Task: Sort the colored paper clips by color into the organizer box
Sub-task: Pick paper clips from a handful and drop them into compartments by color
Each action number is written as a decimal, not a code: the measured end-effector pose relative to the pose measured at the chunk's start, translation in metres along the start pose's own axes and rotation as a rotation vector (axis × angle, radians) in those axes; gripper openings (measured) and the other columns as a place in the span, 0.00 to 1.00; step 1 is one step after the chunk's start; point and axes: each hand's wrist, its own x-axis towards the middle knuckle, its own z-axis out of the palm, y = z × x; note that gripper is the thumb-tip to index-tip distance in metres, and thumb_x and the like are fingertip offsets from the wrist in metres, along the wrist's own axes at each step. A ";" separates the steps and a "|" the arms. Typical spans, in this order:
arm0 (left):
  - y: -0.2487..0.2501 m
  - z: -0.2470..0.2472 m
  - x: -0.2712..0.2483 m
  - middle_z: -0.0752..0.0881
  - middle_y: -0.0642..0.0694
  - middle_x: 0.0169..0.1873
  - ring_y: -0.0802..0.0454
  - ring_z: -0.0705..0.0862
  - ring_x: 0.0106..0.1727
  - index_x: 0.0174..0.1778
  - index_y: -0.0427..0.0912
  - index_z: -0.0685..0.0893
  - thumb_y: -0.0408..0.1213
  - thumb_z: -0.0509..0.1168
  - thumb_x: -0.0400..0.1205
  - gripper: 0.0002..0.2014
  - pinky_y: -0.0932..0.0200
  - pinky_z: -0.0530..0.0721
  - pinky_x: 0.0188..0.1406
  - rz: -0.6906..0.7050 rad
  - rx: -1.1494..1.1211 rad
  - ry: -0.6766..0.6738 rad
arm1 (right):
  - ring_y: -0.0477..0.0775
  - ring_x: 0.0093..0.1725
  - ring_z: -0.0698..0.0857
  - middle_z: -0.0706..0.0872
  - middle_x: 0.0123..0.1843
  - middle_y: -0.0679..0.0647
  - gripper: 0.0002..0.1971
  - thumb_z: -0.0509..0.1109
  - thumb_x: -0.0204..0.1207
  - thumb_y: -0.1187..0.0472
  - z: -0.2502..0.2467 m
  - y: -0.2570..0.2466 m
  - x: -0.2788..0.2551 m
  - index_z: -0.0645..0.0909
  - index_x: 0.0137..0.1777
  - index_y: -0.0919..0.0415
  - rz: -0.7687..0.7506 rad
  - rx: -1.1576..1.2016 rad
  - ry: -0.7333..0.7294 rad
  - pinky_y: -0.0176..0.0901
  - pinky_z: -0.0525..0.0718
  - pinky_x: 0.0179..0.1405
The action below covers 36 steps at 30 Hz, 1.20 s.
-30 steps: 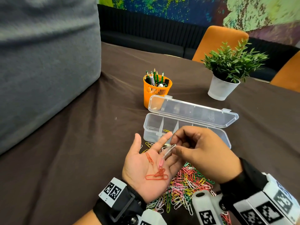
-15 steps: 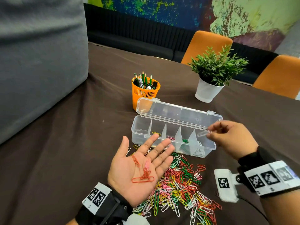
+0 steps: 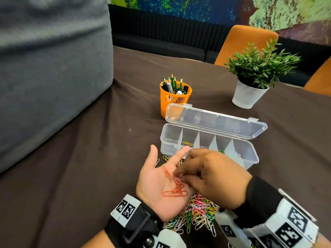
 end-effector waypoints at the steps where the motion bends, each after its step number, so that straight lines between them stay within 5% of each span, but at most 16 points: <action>1: 0.000 -0.001 0.000 0.88 0.28 0.46 0.35 0.89 0.38 0.82 0.39 0.68 0.71 0.56 0.80 0.44 0.52 0.86 0.39 0.009 -0.018 -0.002 | 0.38 0.49 0.81 0.77 0.44 0.35 0.11 0.69 0.74 0.50 0.001 0.001 0.000 0.88 0.54 0.40 -0.003 -0.008 0.000 0.33 0.79 0.53; 5: -0.002 0.001 0.004 0.86 0.35 0.55 0.42 0.86 0.48 0.78 0.35 0.76 0.71 0.57 0.79 0.45 0.61 0.68 0.51 0.029 -0.031 0.062 | 0.39 0.47 0.80 0.80 0.44 0.38 0.02 0.72 0.74 0.53 0.001 0.002 0.002 0.85 0.45 0.46 0.026 -0.044 0.003 0.35 0.79 0.49; 8: -0.004 0.002 0.006 0.78 0.34 0.67 0.37 0.81 0.64 0.79 0.35 0.75 0.70 0.59 0.80 0.44 0.47 0.75 0.68 0.021 -0.029 0.078 | 0.38 0.40 0.81 0.84 0.37 0.38 0.05 0.73 0.74 0.59 -0.005 0.010 0.002 0.82 0.44 0.46 0.101 0.045 0.058 0.28 0.76 0.40; 11: -0.004 0.000 0.007 0.80 0.32 0.72 0.33 0.78 0.74 0.76 0.36 0.77 0.68 0.59 0.80 0.41 0.34 0.72 0.76 0.054 -0.057 0.080 | 0.42 0.36 0.83 0.87 0.36 0.42 0.06 0.73 0.75 0.60 -0.016 0.030 0.009 0.82 0.46 0.46 0.209 0.041 0.250 0.36 0.81 0.38; 14: -0.003 0.000 0.008 0.81 0.33 0.71 0.34 0.83 0.69 0.77 0.39 0.77 0.68 0.58 0.81 0.39 0.33 0.81 0.65 0.068 -0.036 0.084 | 0.42 0.36 0.83 0.88 0.39 0.42 0.04 0.75 0.75 0.55 -0.023 0.051 0.020 0.83 0.48 0.47 0.333 -0.017 0.332 0.41 0.84 0.43; 18: 0.001 0.003 0.006 0.84 0.35 0.65 0.37 0.87 0.57 0.75 0.39 0.80 0.71 0.56 0.80 0.41 0.41 0.89 0.50 0.150 -0.016 0.086 | 0.47 0.53 0.84 0.87 0.57 0.43 0.18 0.72 0.75 0.43 -0.013 0.068 0.011 0.81 0.63 0.45 0.459 -0.152 0.268 0.41 0.80 0.56; 20: 0.006 0.006 0.003 0.85 0.36 0.63 0.38 0.87 0.54 0.72 0.39 0.83 0.73 0.53 0.80 0.42 0.44 0.89 0.45 0.189 -0.015 0.076 | 0.53 0.61 0.83 0.86 0.60 0.45 0.23 0.66 0.72 0.35 -0.010 0.075 -0.005 0.82 0.62 0.45 0.459 -0.150 0.331 0.52 0.81 0.64; 22: 0.012 0.008 0.002 0.85 0.37 0.57 0.44 0.85 0.46 0.67 0.40 0.84 0.74 0.51 0.79 0.41 0.56 0.86 0.31 0.187 -0.003 0.056 | 0.57 0.64 0.81 0.86 0.61 0.47 0.28 0.60 0.67 0.30 -0.012 0.084 -0.025 0.82 0.62 0.42 0.500 -0.136 0.395 0.61 0.81 0.64; 24: 0.019 0.016 0.003 0.83 0.41 0.46 0.52 0.76 0.33 0.58 0.40 0.86 0.72 0.51 0.80 0.38 0.66 0.71 0.17 0.173 0.063 0.027 | 0.60 0.71 0.78 0.82 0.70 0.51 0.28 0.65 0.69 0.33 -0.013 0.097 -0.045 0.80 0.66 0.42 0.545 -0.132 0.393 0.64 0.77 0.70; 26: 0.028 0.030 0.008 0.76 0.46 0.35 0.57 0.66 0.23 0.47 0.41 0.84 0.68 0.53 0.83 0.32 0.68 0.60 0.12 0.184 0.189 0.026 | 0.59 0.81 0.67 0.68 0.82 0.54 0.31 0.72 0.73 0.42 -0.013 0.107 -0.064 0.74 0.76 0.46 0.554 -0.116 0.257 0.55 0.64 0.81; 28: 0.037 0.050 0.018 0.69 0.49 0.28 0.59 0.60 0.19 0.38 0.43 0.79 0.65 0.54 0.85 0.27 0.69 0.54 0.11 0.238 0.343 0.061 | 0.49 0.86 0.51 0.54 0.87 0.47 0.37 0.72 0.76 0.44 -0.008 0.114 -0.080 0.62 0.83 0.45 0.553 -0.044 0.091 0.40 0.49 0.81; 30: 0.043 0.073 0.034 0.67 0.48 0.23 0.58 0.58 0.17 0.33 0.44 0.76 0.63 0.53 0.86 0.27 0.70 0.52 0.12 0.354 0.548 0.102 | 0.42 0.85 0.41 0.49 0.87 0.41 0.39 0.71 0.77 0.43 -0.007 0.118 -0.088 0.55 0.84 0.40 0.535 0.051 0.053 0.37 0.45 0.80; 34: 0.052 0.102 0.071 0.71 0.48 0.23 0.57 0.63 0.18 0.29 0.44 0.74 0.58 0.48 0.90 0.29 0.66 0.60 0.15 0.571 1.345 0.202 | 0.40 0.83 0.39 0.47 0.87 0.41 0.41 0.72 0.77 0.45 -0.009 0.120 -0.086 0.54 0.85 0.42 0.528 0.145 0.078 0.43 0.44 0.83; 36: 0.053 0.099 0.087 0.73 0.50 0.22 0.60 0.67 0.18 0.28 0.40 0.74 0.49 0.49 0.92 0.27 0.70 0.65 0.17 0.586 1.620 0.172 | 0.40 0.83 0.38 0.48 0.87 0.43 0.41 0.72 0.76 0.44 -0.009 0.120 -0.086 0.54 0.85 0.43 0.542 0.163 0.075 0.56 0.46 0.85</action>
